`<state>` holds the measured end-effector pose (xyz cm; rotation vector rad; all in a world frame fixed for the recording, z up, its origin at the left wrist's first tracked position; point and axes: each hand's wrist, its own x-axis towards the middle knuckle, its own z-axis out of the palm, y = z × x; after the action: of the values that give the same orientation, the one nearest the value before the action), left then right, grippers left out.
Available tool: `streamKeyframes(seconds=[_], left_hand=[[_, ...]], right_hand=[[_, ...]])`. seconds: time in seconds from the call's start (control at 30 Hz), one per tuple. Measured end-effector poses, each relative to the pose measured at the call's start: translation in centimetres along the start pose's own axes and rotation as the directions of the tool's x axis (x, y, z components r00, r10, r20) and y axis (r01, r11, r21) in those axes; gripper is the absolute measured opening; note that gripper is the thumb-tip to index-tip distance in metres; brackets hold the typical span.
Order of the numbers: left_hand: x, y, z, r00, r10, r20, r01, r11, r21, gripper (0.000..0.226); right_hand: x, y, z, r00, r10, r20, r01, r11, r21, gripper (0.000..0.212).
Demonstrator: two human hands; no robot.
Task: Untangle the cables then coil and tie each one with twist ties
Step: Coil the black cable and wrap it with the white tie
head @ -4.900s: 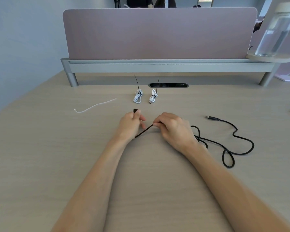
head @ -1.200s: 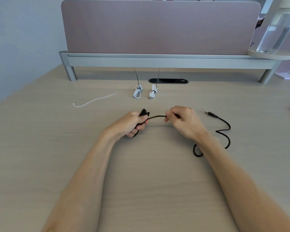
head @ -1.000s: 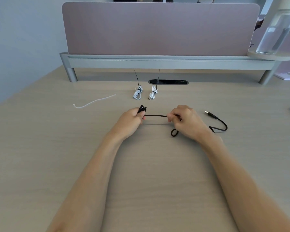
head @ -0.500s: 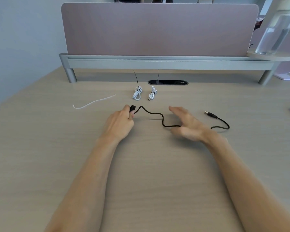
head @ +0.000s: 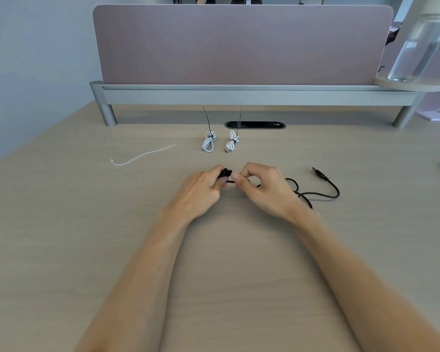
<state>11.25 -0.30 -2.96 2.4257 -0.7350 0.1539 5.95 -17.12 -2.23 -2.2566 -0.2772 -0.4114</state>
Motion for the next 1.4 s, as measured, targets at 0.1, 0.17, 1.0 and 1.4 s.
streamKeyframes(seconds=[0.1, 0.17, 1.0, 1.4], left_hand=[[0.1, -0.2, 0.1, 0.999, -0.027, -0.038, 0.028, 0.999, 0.023, 0.009], [0.2, -0.4, 0.0, 0.995, -0.062, -0.079, 0.063, 0.998, 0.01, 0.012], [0.9, 0.5, 0.4, 0.938, -0.314, 0.147, 0.286, 0.46, -0.841, 0.026], [1.1, 1.3, 0.3, 0.948, -0.289, 0.135, 0.246, 0.395, -0.885, 0.039]], right_hand=[[0.1, 0.2, -0.1, 0.99, 0.109, 0.085, -0.114, 0.992, 0.052, 0.025], [0.3, 0.5, -0.2, 0.973, 0.202, 0.111, -0.208, 0.977, 0.049, 0.019], [-0.3, -1.5, 2.8, 0.957, -0.015, -0.289, 0.033, 0.998, 0.058, 0.017], [-0.3, -1.6, 3.2, 0.947, -0.122, -0.296, 0.101, 0.991, -0.085, 0.018]])
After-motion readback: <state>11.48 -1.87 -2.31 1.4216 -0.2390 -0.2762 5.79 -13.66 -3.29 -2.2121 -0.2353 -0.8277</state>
